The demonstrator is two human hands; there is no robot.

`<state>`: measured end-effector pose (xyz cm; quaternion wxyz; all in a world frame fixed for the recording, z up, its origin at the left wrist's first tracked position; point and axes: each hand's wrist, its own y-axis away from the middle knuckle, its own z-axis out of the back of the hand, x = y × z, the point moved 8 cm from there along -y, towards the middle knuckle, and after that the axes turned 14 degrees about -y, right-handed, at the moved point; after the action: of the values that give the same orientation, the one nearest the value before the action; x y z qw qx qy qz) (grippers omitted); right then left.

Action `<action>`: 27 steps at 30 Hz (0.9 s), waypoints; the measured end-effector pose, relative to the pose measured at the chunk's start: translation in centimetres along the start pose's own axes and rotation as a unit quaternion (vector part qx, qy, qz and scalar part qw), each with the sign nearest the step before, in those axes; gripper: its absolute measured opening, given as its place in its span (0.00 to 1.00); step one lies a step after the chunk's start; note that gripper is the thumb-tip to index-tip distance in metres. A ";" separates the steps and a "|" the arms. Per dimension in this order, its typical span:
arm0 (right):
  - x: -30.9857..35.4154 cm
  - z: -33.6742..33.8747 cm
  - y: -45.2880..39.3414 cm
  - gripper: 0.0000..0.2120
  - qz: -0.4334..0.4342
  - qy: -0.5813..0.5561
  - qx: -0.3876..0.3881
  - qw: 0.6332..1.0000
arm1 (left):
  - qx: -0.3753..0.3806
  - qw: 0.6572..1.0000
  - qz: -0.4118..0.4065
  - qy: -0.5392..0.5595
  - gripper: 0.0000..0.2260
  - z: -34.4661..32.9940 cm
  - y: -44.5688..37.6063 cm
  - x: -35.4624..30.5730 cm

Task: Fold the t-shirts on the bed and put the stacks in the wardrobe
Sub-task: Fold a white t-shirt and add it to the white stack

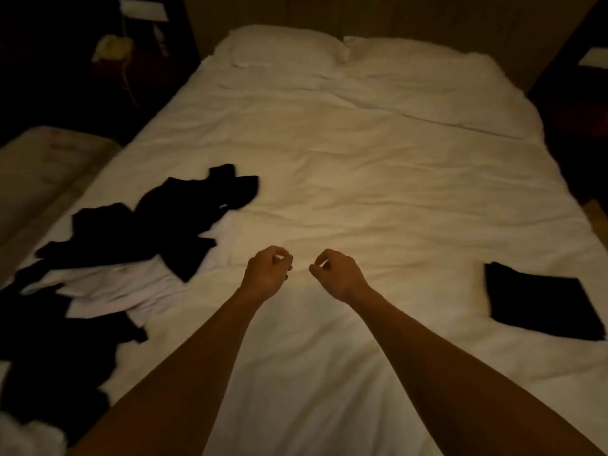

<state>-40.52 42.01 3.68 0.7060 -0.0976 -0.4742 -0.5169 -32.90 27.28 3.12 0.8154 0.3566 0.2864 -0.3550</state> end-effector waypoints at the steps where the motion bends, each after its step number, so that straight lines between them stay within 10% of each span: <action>1: 1.8 -2.6 -0.3 0.16 0.004 0.002 0.010 1.000 | -0.010 1.000 0.007 0.002 0.07 2.4 -0.1 2.4; 8: 9.8 -18.9 -1.2 0.13 0.011 0.017 0.095 0.995 | -0.064 0.994 0.087 -0.009 0.02 13.8 0.0 20.0; 21: 15.9 -37.0 -4.0 0.17 0.042 0.081 0.216 0.972 | -0.209 0.936 0.163 -0.231 0.30 26.7 -3.4 34.9; 27: 16.2 -39.7 -4.3 0.17 0.019 0.091 0.248 0.964 | -0.247 0.925 0.185 -0.221 0.13 28.0 -4.7 37.7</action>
<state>-21.29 4.82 -6.41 0.7581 0.1191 -0.5191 -0.3763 -8.59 -11.21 -9.54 0.9714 0.1031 0.1061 -0.1858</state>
